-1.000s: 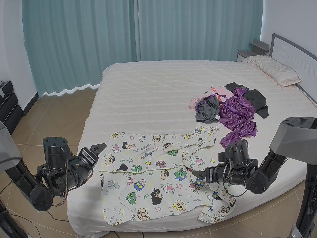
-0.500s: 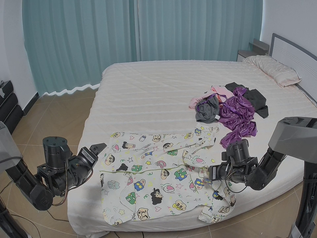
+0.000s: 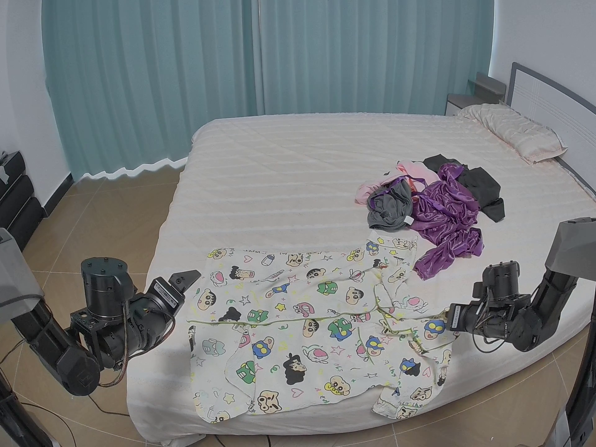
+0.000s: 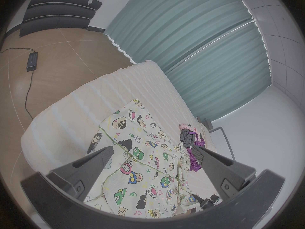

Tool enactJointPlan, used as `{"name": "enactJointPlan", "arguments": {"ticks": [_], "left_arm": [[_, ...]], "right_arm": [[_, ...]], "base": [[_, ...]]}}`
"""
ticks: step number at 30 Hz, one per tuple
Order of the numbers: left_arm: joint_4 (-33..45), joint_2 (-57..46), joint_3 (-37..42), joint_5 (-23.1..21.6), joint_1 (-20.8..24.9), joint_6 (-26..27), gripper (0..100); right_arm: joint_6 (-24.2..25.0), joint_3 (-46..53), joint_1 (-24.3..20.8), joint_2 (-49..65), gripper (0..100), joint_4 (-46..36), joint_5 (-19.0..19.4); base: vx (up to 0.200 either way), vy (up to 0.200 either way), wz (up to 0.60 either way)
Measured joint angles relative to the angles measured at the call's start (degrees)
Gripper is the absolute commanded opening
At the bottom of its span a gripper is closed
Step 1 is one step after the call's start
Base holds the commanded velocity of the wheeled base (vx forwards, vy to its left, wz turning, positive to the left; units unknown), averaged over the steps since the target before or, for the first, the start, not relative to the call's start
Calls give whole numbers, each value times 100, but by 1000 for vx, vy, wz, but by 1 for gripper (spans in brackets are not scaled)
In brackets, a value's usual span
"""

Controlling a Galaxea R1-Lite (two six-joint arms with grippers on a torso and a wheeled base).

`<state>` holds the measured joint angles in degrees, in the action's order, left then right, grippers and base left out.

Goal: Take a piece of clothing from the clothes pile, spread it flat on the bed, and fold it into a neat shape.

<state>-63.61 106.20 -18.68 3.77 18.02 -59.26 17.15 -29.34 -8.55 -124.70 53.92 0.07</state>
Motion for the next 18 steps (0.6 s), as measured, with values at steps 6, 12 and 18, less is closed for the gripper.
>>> {"name": "enactJointPlan", "arguments": {"ticks": [6,12,18], "left_arm": [[0,20,0,-7,-5,-2,100],[2,44,-4,-13,-16,-2,100],[0,74,-12,-11,-20,-5,100]], "right_arm": [[534,204,502,-102,0,263,0],[972,211,729,-366,100,402,15],[1230,184,767,-466,100,1037,28]], "base": [[0,0,0],[0,0,0],[0,0,0]]}}
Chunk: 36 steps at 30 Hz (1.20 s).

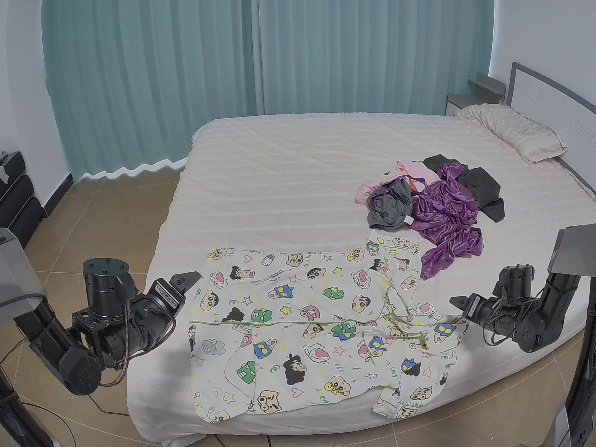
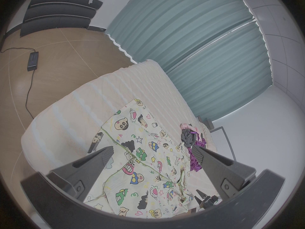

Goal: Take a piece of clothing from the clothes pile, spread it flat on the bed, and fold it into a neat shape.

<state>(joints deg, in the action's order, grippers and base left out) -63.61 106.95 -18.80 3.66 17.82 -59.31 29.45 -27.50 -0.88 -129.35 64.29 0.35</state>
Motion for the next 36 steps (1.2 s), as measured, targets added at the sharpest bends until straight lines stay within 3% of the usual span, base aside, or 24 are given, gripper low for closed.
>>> {"name": "enactJointPlan", "arguments": {"ticks": [9,15,31,32,36], "left_arm": [[0,11,-9,1,-7,0,100],[0,13,-11,1,-7,0,100],[0,50,-11,1,-7,0,100],[0,55,-11,0,-7,0,100],[0,68,-16,1,-20,0,100]], "right_arm": [[-48,5,-579,273,100,304,194],[-800,-100,-1200,227,100,241,444],[-1211,-2018,-1557,-618,100,-1443,169],[-1284,-2120,-1557,-722,0,-1454,90],[-1356,-2330,-1535,-920,0,-1426,-115]], "base": [[0,0,0],[0,0,0],[0,0,0],[0,0,0],[0,0,0]]}}
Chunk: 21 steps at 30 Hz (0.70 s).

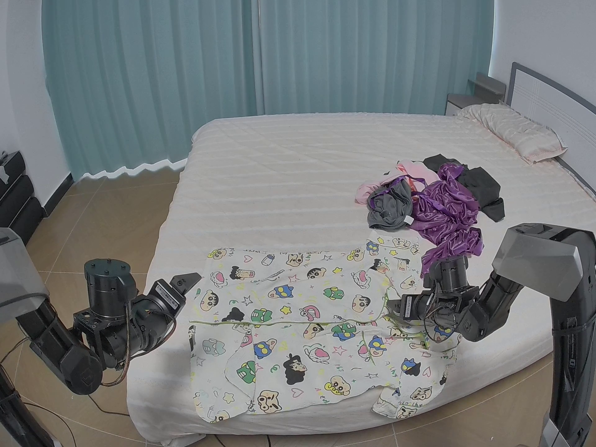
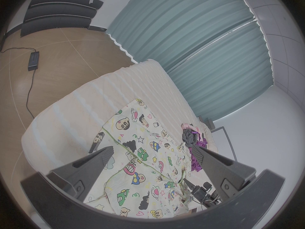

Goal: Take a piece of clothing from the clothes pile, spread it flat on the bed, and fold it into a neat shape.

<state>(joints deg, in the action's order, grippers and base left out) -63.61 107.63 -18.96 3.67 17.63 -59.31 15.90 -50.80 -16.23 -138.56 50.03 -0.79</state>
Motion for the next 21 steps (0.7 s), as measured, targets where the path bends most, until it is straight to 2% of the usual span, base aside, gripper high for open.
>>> {"name": "enactJointPlan", "arguments": {"ticks": [12,21], "left_arm": [[0,17,-4,-1,-13,0,100],[0,20,2,-4,-13,-2,100]], "right_arm": [[33,-55,400,149,0,30,-55],[222,-154,1100,430,0,17,265]], "base": [[0,0,0],[0,0,0]]}}
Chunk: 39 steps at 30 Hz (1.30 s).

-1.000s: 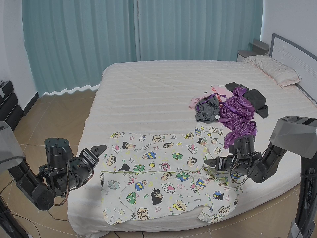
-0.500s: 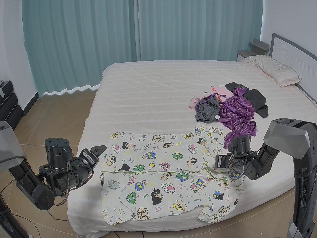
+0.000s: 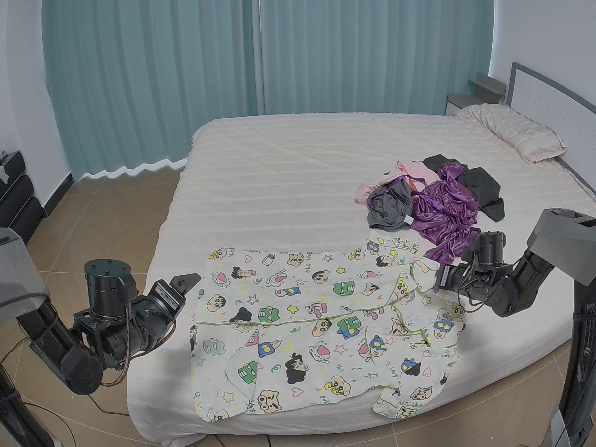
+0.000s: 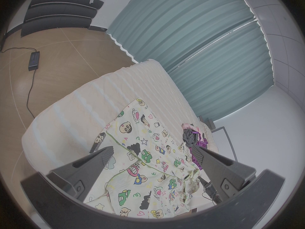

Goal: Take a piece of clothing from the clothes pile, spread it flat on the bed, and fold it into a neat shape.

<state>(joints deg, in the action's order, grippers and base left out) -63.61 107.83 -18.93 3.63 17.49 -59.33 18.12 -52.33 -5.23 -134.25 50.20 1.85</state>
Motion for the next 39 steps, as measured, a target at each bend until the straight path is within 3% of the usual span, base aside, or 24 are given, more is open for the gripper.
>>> {"name": "enactJointPlan", "arguments": {"ticks": [7,8,14,19,22,25,33,39], "left_arm": [[0,15,2,-7,0,-4,100],[0,17,2,-7,0,-4,100],[0,46,-2,-11,0,-6,100],[0,61,-5,-13,0,-6,100],[0,69,-9,-16,0,-6,100],[2,74,-9,-16,0,-4,100],[0,77,-13,-9,0,-6,100],[0,77,-13,-9,0,-4,100]], "right_arm": [[429,-227,308,-246,0,0,446],[492,-255,319,-276,100,-4,488],[994,-378,383,-402,100,18,633],[994,-218,545,-315,100,191,747],[906,134,683,-179,100,547,1035],[631,545,825,-43,100,842,1308],[-725,1598,1044,127,100,1669,2086],[-870,1694,803,18,100,1715,2141]], "base": [[0,0,0],[0,0,0],[0,0,0],[0,0,0],[0,0,0],[0,0,0],[0,0,0],[0,0,0]]}}
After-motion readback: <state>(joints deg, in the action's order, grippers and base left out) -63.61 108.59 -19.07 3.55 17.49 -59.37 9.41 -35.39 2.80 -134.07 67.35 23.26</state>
